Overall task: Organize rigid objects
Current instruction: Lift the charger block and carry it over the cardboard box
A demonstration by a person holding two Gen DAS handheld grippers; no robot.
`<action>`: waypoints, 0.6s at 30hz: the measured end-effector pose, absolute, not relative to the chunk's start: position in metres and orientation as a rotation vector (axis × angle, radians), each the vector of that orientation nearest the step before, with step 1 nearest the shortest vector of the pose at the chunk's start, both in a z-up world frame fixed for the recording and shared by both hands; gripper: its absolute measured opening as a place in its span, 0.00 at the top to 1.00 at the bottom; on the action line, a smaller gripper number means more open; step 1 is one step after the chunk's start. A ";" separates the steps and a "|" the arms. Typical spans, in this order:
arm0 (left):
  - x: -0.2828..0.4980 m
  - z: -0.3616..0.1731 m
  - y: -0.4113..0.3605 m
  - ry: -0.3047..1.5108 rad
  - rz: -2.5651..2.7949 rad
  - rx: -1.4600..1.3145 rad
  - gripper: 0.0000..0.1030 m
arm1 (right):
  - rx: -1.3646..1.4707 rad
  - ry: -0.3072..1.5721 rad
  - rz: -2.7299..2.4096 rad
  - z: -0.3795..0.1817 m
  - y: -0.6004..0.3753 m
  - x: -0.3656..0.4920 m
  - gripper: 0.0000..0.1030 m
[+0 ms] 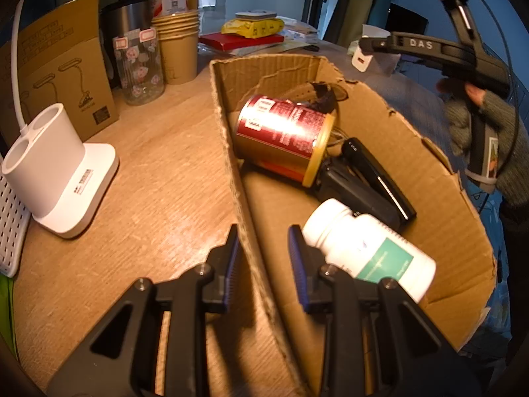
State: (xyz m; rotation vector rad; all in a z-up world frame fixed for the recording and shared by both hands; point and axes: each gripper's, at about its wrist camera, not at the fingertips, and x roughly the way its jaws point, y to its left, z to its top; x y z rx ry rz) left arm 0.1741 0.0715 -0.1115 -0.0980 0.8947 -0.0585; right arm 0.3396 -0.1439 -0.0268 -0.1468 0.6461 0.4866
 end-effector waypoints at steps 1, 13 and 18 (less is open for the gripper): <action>0.174 -0.112 0.072 0.895 -0.059 -0.098 0.71 | -0.137 0.645 0.488 -0.026 -0.145 0.337 0.40; 0.174 -0.111 0.071 0.895 -0.058 -0.097 0.71 | -0.163 0.605 0.509 -0.014 -0.132 0.311 0.40; 0.174 -0.111 0.071 0.895 -0.058 -0.097 0.71 | -0.179 0.595 0.535 -0.010 -0.122 0.302 0.40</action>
